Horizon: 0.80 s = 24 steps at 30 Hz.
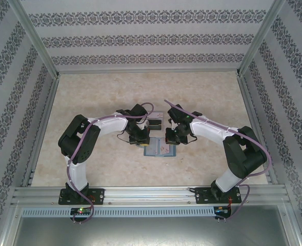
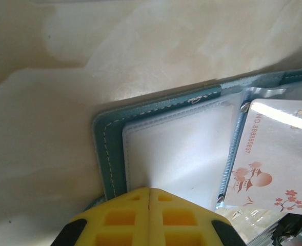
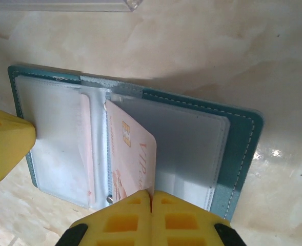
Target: Take the credit cards out of the card holder
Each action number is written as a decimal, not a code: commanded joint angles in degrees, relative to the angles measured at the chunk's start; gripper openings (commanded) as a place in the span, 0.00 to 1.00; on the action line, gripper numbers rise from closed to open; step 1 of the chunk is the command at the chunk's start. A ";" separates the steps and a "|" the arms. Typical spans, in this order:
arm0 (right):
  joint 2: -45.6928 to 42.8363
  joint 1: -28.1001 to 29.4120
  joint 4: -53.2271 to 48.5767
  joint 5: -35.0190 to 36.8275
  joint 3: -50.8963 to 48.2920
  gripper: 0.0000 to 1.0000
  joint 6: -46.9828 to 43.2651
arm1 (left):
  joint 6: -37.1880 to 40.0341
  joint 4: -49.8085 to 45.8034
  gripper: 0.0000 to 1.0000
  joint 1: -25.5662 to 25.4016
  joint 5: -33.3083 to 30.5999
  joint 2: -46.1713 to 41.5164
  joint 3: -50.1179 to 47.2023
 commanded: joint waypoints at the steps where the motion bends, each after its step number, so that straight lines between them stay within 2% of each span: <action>1: -0.64 1.14 -1.44 0.85 1.05 0.04 0.49 | 1.57 -5.16 0.00 -0.55 -2.88 1.08 -0.84; 5: -0.36 2.12 0.34 -1.14 1.18 0.08 2.39 | 1.47 -4.96 0.00 -0.55 -2.91 1.13 -1.06; 9: -0.11 3.02 1.13 -2.06 1.50 0.17 3.39 | 1.49 -4.85 0.00 -0.55 -2.77 1.16 -1.03; 12: -0.45 3.33 2.12 -3.17 1.03 0.20 4.34 | 1.45 -4.69 0.00 -0.54 -2.77 1.14 -1.00; 19: -0.73 3.63 3.52 -4.55 -0.31 0.19 5.37 | 1.37 -4.76 0.00 -0.54 -2.66 1.23 -0.83; 24: -1.06 3.78 1.79 -2.48 0.15 0.11 4.63 | 1.37 -4.93 0.00 -0.54 -2.84 0.81 -1.41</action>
